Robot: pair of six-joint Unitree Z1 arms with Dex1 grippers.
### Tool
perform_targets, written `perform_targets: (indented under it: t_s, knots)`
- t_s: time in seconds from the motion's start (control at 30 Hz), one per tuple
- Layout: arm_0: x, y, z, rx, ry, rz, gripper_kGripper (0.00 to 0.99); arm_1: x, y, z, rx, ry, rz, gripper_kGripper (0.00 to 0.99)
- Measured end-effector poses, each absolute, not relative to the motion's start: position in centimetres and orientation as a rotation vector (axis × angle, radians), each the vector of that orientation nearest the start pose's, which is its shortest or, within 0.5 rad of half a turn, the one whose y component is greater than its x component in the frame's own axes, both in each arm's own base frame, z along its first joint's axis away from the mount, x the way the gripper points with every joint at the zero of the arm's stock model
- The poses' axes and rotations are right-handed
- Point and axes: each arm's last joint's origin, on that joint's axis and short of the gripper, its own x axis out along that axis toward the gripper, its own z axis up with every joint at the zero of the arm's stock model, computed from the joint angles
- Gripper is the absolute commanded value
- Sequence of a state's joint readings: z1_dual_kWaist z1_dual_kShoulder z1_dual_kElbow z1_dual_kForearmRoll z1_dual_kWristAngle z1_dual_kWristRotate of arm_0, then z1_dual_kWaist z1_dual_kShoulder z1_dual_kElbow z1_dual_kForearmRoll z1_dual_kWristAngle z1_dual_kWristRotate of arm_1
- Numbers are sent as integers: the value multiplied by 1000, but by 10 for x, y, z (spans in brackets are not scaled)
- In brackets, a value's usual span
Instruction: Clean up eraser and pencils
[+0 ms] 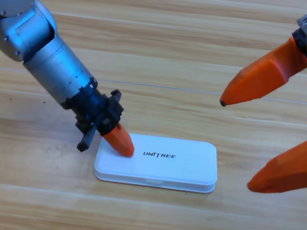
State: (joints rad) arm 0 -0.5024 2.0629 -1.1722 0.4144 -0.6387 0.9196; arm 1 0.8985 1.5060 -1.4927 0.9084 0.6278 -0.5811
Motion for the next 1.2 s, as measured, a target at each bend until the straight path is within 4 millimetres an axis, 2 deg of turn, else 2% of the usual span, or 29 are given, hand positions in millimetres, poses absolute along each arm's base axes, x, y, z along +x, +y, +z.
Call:
perform_targets:
  t_s: [0.47,1.07,1.2]
  knots:
    - [294,-208,171,724,716,-1423,0,141,223,419,-562,567,1666,916]
    - [285,-212,174,758,712,-1391,0,142,225,417,-563,575,1666,917]
    - [279,-211,181,774,728,-1380,0,142,225,417,-561,577,1665,917]
